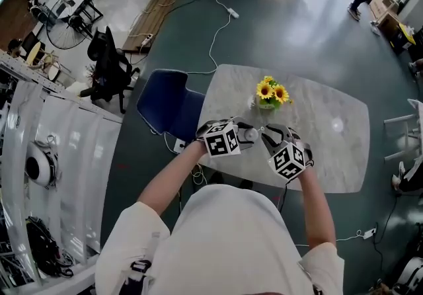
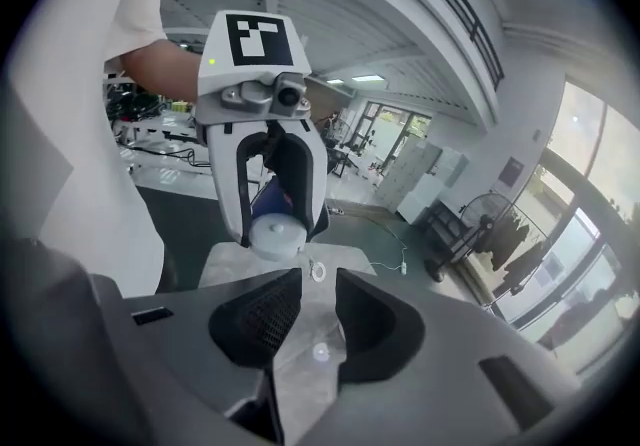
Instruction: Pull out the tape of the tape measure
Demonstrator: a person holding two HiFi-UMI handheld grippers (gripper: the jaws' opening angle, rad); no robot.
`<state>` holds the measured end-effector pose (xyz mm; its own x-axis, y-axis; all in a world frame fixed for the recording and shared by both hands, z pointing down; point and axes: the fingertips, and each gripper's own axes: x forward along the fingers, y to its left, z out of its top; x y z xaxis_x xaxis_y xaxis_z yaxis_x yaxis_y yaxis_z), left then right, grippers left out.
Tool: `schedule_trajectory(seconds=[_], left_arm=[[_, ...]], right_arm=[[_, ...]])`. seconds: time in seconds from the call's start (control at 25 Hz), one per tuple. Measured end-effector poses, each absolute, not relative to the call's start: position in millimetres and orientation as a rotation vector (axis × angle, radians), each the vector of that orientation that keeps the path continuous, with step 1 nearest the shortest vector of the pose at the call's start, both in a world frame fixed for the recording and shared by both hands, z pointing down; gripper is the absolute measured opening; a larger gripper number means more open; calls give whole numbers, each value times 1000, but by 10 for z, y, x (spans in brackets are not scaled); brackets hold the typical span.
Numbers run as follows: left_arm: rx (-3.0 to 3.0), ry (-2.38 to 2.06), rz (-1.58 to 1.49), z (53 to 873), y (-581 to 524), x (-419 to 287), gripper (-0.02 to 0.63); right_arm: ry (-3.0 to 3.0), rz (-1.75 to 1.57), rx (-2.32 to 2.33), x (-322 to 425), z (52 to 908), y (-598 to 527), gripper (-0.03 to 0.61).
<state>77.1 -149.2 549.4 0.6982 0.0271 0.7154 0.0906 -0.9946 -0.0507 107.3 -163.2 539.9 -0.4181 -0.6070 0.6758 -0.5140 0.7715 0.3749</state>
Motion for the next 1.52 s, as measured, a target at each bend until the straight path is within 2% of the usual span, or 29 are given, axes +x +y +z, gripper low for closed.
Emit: schedule_trajectory(seconds=[0.32,0.68,1.52], left_arm=[[-2801,-74,-1200,5456,-1453,802,216],[-2792,-80,-1225,5535,-1421,759,216],[-2878,111,-1145,5543,-1528,617,216]], right_arm=[[-2029,-254,745,957,5457,-1651,124],[-1939,-450,621,855,5553,-1620,53],[-2050,-209,723,1064,5568,-1573,38]])
